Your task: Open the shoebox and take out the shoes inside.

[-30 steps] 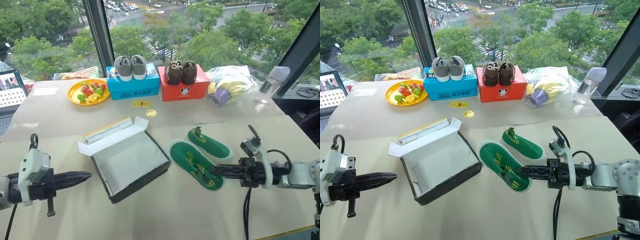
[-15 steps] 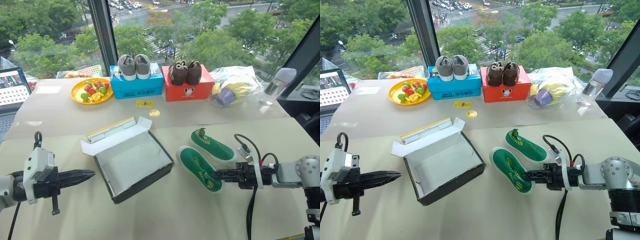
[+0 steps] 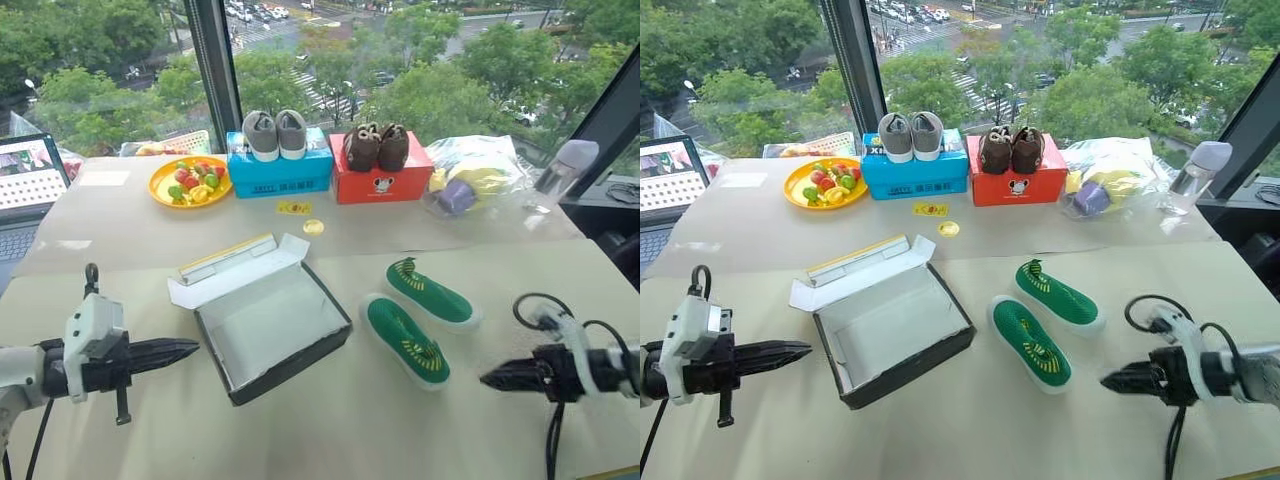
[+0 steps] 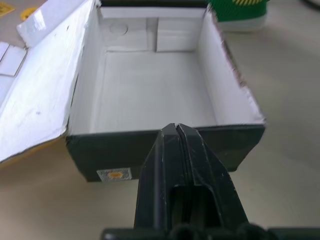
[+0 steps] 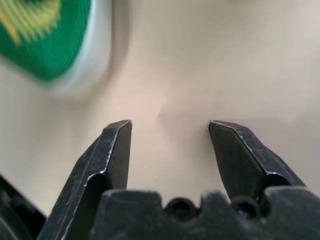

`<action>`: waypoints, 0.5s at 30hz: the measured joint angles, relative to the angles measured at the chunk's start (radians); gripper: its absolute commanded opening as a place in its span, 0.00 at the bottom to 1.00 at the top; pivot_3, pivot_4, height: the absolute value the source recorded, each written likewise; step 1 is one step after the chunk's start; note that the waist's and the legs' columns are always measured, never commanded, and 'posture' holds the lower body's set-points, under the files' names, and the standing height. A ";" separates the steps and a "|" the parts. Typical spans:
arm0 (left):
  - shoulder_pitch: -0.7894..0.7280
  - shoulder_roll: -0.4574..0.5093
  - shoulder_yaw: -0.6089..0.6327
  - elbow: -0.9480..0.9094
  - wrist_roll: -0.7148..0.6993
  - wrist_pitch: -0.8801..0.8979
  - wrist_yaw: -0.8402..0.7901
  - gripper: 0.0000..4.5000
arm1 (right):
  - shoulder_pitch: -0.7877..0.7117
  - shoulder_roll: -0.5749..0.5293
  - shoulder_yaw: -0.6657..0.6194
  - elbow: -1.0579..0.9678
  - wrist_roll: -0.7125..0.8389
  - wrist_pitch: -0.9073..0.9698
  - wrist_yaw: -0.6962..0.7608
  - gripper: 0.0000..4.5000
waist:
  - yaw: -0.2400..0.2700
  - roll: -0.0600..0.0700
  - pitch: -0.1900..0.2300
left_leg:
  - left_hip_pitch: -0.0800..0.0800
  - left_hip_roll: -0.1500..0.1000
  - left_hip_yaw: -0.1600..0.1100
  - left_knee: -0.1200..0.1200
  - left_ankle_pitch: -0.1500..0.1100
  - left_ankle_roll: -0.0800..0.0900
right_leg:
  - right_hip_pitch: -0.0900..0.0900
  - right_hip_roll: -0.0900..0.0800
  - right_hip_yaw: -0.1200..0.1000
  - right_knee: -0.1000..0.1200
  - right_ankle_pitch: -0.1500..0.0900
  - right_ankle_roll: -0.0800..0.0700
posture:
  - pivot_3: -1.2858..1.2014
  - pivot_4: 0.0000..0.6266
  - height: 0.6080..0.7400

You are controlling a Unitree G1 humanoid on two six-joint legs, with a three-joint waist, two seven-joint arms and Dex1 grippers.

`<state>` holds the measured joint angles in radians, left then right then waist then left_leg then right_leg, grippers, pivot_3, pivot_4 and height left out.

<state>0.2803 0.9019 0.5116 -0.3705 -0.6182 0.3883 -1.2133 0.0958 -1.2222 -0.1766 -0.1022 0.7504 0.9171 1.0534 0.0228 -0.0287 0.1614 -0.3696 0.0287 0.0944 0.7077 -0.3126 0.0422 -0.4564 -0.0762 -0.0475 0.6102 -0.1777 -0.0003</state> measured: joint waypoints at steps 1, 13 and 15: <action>-0.009 -0.018 -0.003 0.018 0.007 0.001 0.027 0.00 | 0.006 0.033 -0.049 -0.010 -0.003 -0.039 0.000 0.68 | -0.003 0.000 0.000 | 0.000 0.000 0.001 0.000 0.000 0.000 | 0.000 0.000 0.001 0.001 0.000 0.000 | 0.52 0.24 0.93; -0.152 -0.344 0.088 0.034 0.072 0.142 0.706 0.00 | -0.069 0.527 -0.398 -0.330 -0.089 -0.106 -0.695 0.68 | -0.003 -0.001 0.000 | 0.000 0.000 0.003 0.004 0.001 -0.002 | 0.000 0.001 0.006 0.002 0.008 -0.003 | 0.52 0.24 0.93; -0.166 -0.362 0.074 0.044 0.091 0.155 0.762 0.00 | -0.062 0.534 -0.355 -0.336 -0.177 -0.133 -0.761 0.68 | -0.007 -0.001 0.000 | 0.000 0.000 0.004 0.004 0.000 -0.001 | 0.000 0.000 0.007 0.001 0.009 -0.003 | 0.52 0.24 0.93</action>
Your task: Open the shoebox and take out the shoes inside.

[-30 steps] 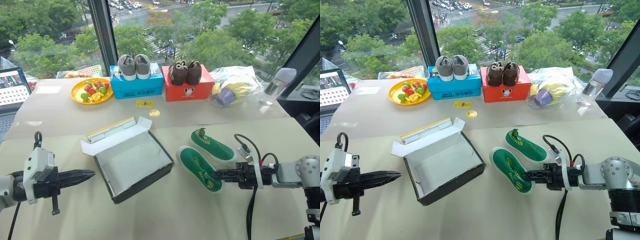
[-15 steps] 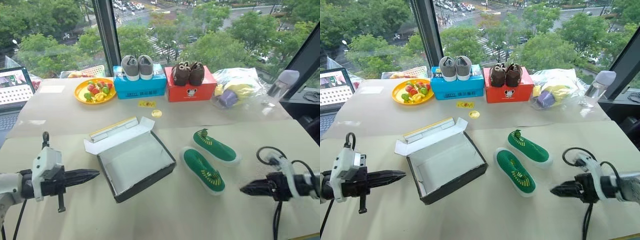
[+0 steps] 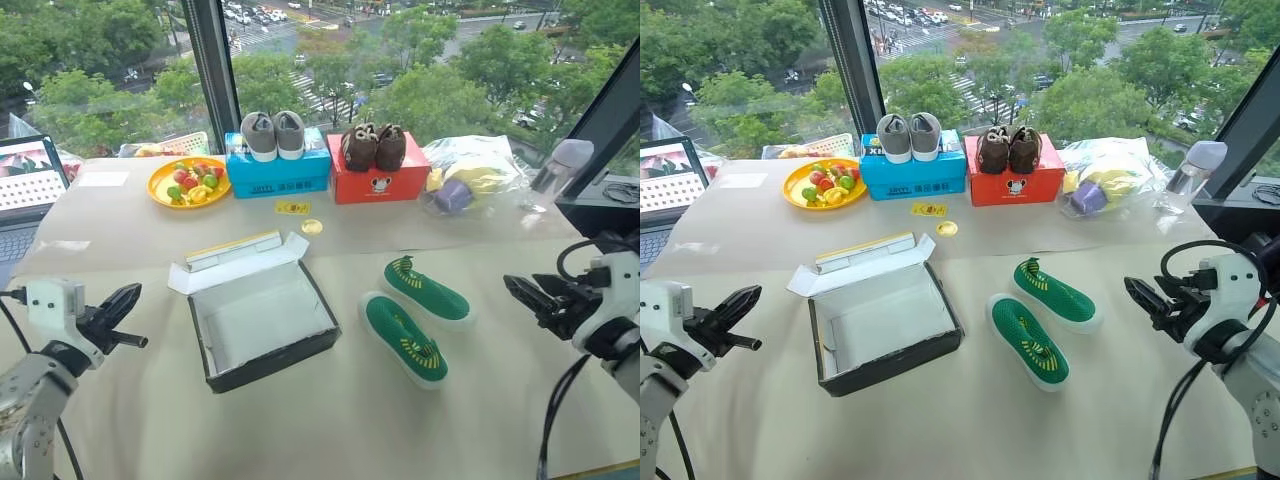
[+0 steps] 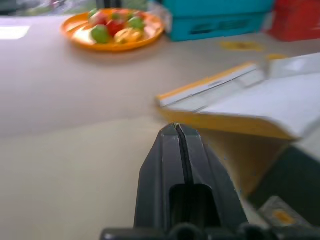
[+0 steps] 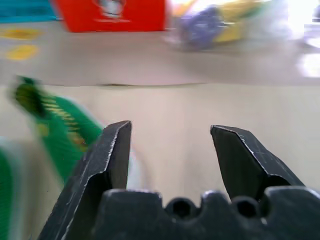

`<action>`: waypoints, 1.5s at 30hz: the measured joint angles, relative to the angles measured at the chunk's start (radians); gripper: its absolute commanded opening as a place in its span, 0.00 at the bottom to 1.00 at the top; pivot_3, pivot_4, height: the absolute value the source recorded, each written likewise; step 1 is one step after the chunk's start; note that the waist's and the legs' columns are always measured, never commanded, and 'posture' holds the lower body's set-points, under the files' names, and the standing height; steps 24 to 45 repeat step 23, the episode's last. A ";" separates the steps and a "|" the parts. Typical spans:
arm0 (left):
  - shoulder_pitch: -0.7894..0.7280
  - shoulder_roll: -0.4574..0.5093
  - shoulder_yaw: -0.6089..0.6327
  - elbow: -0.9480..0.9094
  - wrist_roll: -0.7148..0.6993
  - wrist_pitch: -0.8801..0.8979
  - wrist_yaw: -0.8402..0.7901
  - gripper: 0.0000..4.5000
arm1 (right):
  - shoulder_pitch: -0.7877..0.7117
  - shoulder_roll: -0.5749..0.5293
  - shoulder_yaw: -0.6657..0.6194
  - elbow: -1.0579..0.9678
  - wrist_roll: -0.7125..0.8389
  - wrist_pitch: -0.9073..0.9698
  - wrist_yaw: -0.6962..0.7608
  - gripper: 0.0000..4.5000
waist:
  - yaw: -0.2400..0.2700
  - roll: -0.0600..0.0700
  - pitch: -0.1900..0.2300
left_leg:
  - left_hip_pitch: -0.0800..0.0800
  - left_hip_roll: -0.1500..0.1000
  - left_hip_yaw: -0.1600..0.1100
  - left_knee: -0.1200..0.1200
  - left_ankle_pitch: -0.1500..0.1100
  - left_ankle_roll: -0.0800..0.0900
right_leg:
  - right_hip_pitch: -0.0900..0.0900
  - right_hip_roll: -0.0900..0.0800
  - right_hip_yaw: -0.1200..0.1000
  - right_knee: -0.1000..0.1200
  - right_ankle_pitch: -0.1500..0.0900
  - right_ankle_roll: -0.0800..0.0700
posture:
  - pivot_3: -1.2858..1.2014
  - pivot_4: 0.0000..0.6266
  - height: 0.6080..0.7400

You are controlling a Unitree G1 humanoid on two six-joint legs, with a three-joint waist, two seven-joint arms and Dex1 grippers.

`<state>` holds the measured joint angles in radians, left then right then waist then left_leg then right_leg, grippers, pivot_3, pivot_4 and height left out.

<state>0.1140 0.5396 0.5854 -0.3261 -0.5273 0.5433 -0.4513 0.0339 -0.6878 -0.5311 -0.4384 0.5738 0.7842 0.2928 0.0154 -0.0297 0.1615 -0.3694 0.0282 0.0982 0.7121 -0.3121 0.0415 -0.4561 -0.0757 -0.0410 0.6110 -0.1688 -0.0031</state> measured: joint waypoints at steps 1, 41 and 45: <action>-0.050 -0.035 -0.001 0.055 0.033 -0.011 0.072 0.00 | 0.009 0.008 0.077 0.018 -0.134 -0.081 -0.071 0.68 | -0.001 0.000 0.000 | 0.001 -0.001 0.000 0.000 0.000 0.000 | 0.000 0.000 0.000 0.000 -0.001 0.002 | 0.52 0.24 0.93; -0.115 -0.141 -0.066 0.384 0.210 -0.330 0.195 0.00 | 0.009 0.148 0.237 0.326 -0.529 -0.532 -0.205 0.68 | -0.014 -0.001 -0.001 | 0.001 0.000 0.002 0.000 0.000 0.001 | 0.000 0.000 0.001 0.001 0.002 -0.003 | 0.52 0.24 0.93; -0.115 -0.141 -0.066 0.384 0.210 -0.330 0.195 0.00 | 0.009 0.148 0.237 0.326 -0.529 -0.532 -0.205 0.68 | -0.014 -0.001 -0.001 | 0.001 0.000 0.002 0.000 0.000 0.001 | 0.000 0.000 0.001 0.001 0.002 -0.003 | 0.52 0.24 0.93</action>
